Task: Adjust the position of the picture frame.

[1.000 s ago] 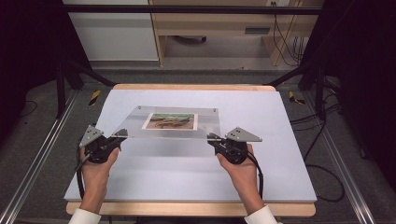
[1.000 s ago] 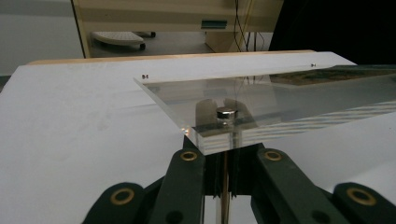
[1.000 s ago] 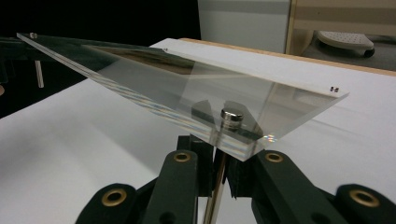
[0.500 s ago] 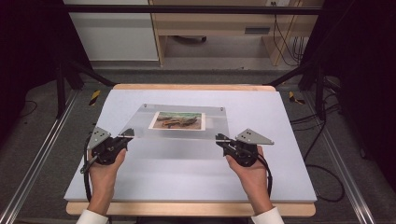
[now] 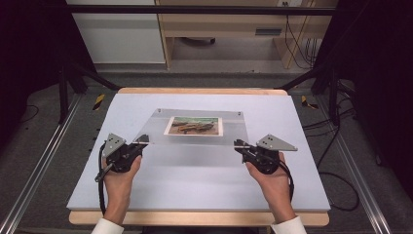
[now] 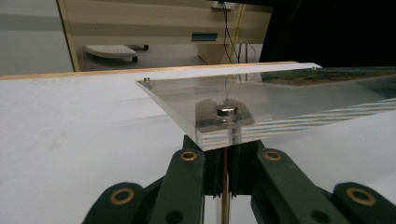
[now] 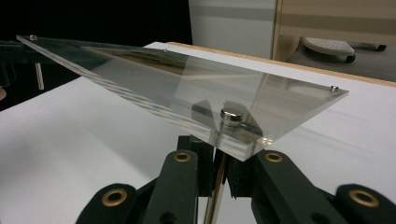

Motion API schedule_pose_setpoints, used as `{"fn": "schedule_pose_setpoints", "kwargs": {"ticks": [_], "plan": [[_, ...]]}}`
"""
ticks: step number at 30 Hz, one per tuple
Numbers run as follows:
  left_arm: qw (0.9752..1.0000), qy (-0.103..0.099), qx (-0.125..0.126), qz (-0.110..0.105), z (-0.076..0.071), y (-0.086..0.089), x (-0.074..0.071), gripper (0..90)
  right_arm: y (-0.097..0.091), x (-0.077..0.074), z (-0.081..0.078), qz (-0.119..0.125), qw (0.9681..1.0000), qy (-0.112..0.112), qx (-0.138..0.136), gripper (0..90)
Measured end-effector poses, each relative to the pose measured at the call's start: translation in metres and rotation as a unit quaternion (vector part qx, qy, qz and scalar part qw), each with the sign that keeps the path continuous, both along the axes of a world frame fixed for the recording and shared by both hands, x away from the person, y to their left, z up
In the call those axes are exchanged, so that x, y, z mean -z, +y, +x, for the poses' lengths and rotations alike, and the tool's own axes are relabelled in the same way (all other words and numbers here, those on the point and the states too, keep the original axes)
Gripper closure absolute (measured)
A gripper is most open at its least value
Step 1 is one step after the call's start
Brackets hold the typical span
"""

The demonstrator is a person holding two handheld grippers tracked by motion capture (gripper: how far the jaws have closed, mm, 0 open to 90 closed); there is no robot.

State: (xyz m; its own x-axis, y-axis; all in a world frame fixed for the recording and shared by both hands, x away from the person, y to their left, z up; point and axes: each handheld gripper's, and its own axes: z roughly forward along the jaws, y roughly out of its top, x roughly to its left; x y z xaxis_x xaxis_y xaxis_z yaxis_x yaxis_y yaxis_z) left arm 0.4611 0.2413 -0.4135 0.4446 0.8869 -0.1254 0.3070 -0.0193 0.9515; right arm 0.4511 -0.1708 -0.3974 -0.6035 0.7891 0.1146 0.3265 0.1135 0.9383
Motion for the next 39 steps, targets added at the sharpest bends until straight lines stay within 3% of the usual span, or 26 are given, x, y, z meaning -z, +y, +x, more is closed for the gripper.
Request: {"fn": "schedule_pose_setpoints", "kwargs": {"ticks": [24,39], "plan": [[0.9999,0.004,0.005,0.009,0.012,-0.030,0.007,84.0,-0.031,0.010,0.006,0.004,0.9999,0.009,0.005,82.5],[0.9998,0.014,0.006,0.013,0.013,-0.029,0.019,83.8,-0.030,0.019,0.010,-0.011,0.9997,0.021,0.006,82.1]]}}
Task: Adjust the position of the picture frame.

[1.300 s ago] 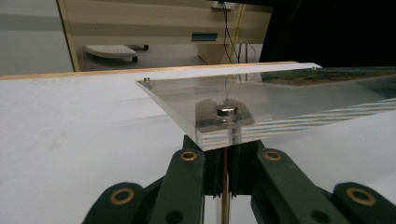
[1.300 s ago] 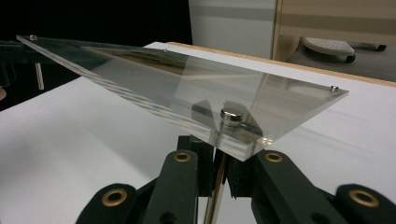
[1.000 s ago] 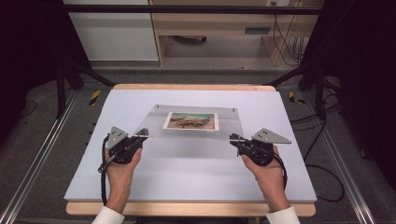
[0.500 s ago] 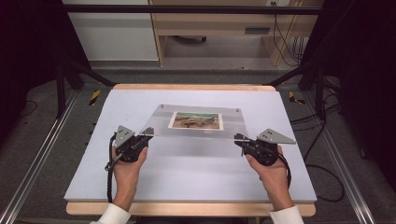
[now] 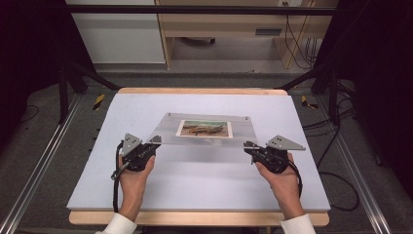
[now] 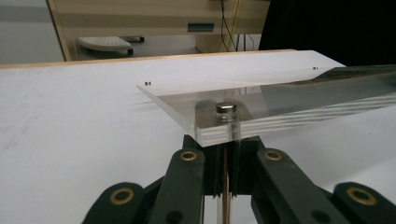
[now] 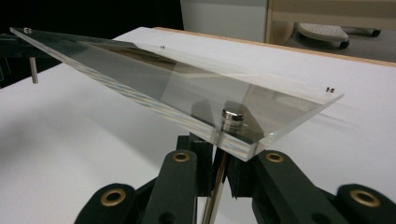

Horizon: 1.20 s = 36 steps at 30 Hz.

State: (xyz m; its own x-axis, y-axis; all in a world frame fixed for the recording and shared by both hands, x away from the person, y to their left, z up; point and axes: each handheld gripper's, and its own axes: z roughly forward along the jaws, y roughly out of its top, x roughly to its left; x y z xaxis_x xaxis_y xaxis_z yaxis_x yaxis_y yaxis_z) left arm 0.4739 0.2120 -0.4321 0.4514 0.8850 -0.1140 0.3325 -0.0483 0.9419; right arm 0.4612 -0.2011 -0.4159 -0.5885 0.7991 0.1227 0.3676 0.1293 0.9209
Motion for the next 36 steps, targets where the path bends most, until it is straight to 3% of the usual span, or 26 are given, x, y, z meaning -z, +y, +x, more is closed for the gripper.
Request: {"fn": "schedule_pose_setpoints", "kwargs": {"ticks": [20,26,36], "plan": [[0.9999,0.013,-0.004,0.004,-0.008,-0.005,0.015,83.7,-0.002,0.015,0.003,-0.017,0.9995,0.026,0.005,81.7],[0.9997,0.013,-0.008,0.021,-0.017,-0.011,0.018,83.2,-0.005,0.023,0.000,-0.030,0.9989,0.034,0.008,81.9],[0.9972,0.022,-0.009,0.071,-0.026,-0.016,0.033,81.9,-0.006,0.038,-0.006,-0.037,0.9980,0.050,0.007,83.3]]}}
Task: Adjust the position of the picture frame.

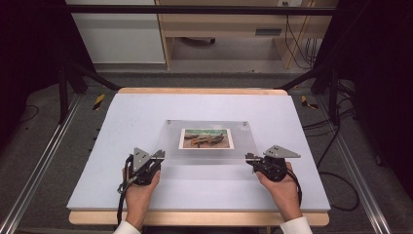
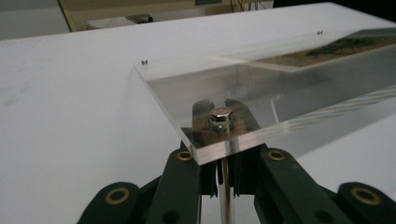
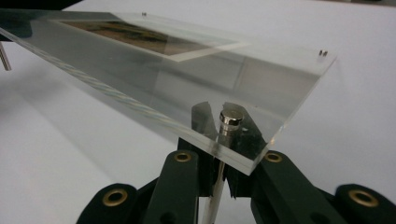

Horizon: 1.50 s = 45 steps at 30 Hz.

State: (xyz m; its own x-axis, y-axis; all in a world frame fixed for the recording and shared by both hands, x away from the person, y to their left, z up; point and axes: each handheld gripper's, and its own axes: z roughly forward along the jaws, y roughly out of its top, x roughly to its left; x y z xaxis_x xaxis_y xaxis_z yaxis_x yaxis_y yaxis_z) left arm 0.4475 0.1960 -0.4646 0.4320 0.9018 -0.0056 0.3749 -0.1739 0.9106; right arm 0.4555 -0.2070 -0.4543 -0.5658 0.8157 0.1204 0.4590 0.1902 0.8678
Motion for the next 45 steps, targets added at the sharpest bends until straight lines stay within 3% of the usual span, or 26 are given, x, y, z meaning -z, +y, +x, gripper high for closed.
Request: {"fn": "schedule_pose_setpoints", "kwargs": {"ticks": [12,20,28,45], "plan": [[0.9992,0.025,0.030,-0.003,0.009,-0.001,0.006,82.6,-0.002,0.009,0.005,-0.006,0.9998,0.008,0.014,83.9],[0.9993,0.031,0.021,-0.002,0.017,0.003,0.010,82.4,0.002,0.014,0.006,-0.008,0.9998,0.014,0.012,84.1],[0.9982,0.055,0.024,-0.004,0.019,0.006,0.015,82.2,0.006,0.019,0.007,-0.021,0.9993,0.030,0.010,83.2],[0.9978,0.060,0.027,0.008,0.019,0.003,0.018,81.6,0.003,0.023,0.010,-0.032,0.9986,0.042,0.010,83.2]]}}
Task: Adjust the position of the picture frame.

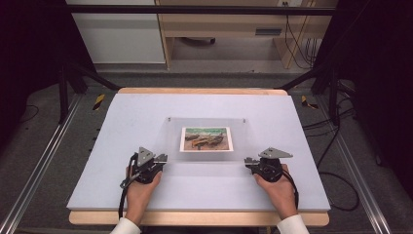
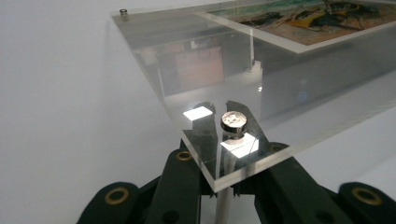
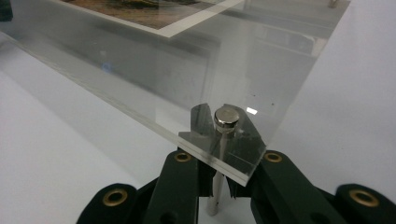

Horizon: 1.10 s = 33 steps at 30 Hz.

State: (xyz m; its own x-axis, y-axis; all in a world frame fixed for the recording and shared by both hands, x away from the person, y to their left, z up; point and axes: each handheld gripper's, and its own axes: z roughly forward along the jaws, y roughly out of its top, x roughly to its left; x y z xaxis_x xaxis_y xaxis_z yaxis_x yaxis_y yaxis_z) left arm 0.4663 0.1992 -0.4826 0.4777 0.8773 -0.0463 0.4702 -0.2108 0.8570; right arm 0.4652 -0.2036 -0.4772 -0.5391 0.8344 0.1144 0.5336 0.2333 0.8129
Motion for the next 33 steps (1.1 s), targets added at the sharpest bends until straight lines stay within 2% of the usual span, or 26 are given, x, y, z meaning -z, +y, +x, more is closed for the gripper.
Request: {"fn": "schedule_pose_setpoints", "kwargs": {"ticks": [5,8,10,13,15,18,23,27,29,31,32,33], "plan": [[1.0000,-0.001,0.000,0.004,0.000,0.000,-0.001,80.8,0.000,0.000,0.000,0.003,1.0000,0.001,0.000,82.7],[0.9999,-0.005,-0.002,0.016,-0.002,0.001,-0.003,77.8,-0.001,-0.001,0.000,0.003,1.0000,-0.002,-0.003,79.9],[0.9999,-0.003,-0.003,0.016,-0.003,0.001,-0.004,71.1,-0.002,-0.002,-0.001,0.008,1.0000,-0.001,-0.006,73.8],[0.9998,0.000,-0.001,0.018,-0.003,0.001,-0.005,58.5,-0.004,-0.003,-0.002,0.004,1.0000,-0.001,-0.004,59.5],[0.9997,0.009,0.004,0.024,-0.003,0.000,-0.004,50.0,-0.005,-0.004,-0.003,0.004,1.0000,0.000,0.002,51.6],[0.9994,0.014,0.011,0.029,-0.005,0.001,-0.005,41.6,-0.004,-0.006,-0.004,0.006,1.0000,-0.002,0.000,38.8],[0.9993,0.018,0.032,-0.006,-0.006,0.005,-0.010,23.1,-0.001,-0.010,-0.010,-0.004,0.9999,0.005,-0.010,21.6],[0.9986,0.021,0.048,-0.007,-0.008,0.008,-0.013,13.5,-0.002,-0.015,-0.014,0.005,1.0000,-0.005,-0.005,17.4],[0.9984,0.019,0.052,-0.009,-0.009,0.011,-0.015,10.6,-0.003,-0.020,-0.016,0.016,0.9999,0.003,0.001,16.4],[0.9983,0.005,0.058,-0.007,-0.011,0.015,-0.019,8.6,-0.005,-0.023,-0.017,0.021,0.9998,0.007,0.004,16.0],[0.9983,0.005,0.058,-0.007,-0.011,0.015,-0.019,8.5,-0.005,-0.023,-0.017,0.021,0.9998,0.007,0.004,16.0],[0.9983,-0.001,0.057,-0.013,-0.012,0.017,-0.022,7.9,-0.008,-0.026,-0.018,0.020,0.9997,0.011,0.001,14.4]]}}
